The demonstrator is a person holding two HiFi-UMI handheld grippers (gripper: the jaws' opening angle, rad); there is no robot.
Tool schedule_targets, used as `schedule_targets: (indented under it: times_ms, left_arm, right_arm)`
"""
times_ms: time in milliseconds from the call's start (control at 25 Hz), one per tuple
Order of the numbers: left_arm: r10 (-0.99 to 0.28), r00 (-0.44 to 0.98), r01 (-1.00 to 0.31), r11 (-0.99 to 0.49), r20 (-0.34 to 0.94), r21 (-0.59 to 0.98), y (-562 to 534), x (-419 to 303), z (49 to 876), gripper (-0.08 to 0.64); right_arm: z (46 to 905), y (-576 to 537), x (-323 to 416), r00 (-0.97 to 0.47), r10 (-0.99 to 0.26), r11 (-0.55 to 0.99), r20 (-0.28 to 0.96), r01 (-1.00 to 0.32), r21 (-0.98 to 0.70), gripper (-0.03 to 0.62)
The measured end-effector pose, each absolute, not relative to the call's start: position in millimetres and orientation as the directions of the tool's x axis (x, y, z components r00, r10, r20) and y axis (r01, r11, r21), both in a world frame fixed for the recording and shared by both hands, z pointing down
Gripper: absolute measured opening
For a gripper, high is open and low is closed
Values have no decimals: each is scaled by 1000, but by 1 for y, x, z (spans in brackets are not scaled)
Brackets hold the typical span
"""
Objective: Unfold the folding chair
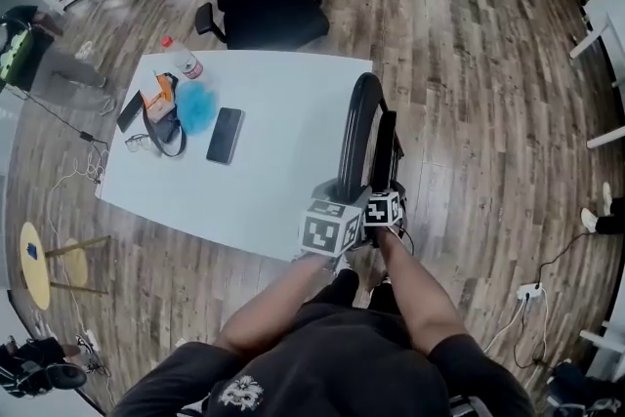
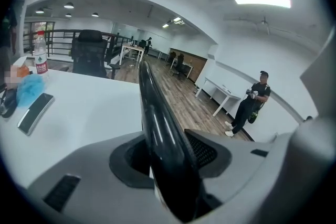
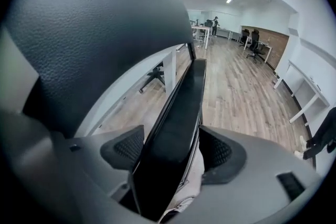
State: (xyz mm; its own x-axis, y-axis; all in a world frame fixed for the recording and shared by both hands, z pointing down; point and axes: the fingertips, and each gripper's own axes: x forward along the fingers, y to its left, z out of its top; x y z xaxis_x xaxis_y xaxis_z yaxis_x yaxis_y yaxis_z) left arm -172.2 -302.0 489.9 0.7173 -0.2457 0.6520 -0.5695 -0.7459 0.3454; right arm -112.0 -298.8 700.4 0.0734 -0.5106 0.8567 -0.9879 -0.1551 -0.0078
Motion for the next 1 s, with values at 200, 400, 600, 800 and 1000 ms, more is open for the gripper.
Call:
schedule_targets:
  times_ms: [200,400,600,800,1000]
  left_arm:
    - [-261,707,-584,-740,658,333,-303,-172,491,163]
    - [-258,702,-575,-755,664,315,-300,-174,490,158]
    - [-257,699,-565,-771,668,295,-301,-172,491,153]
    - [-256,691,-565,-775,676,284,-302,-175,496,147]
    - [-234,682,-569,-765,693,302,-299,-173,504,138]
  right_arm:
    - [705,-296,-110,70,-490,-192,869,-981,-29,311]
    - [699,-295,-107,74,-516,-165,853,-986,-14,311]
    - [695,-288,-94,52,-544,-194,838,-979,-64,311]
    - [694,-272,-68,38,-566,-167,824,-983,-69,311]
    - [695,-235,-15,17,-576,-200,817,-972,-122,308]
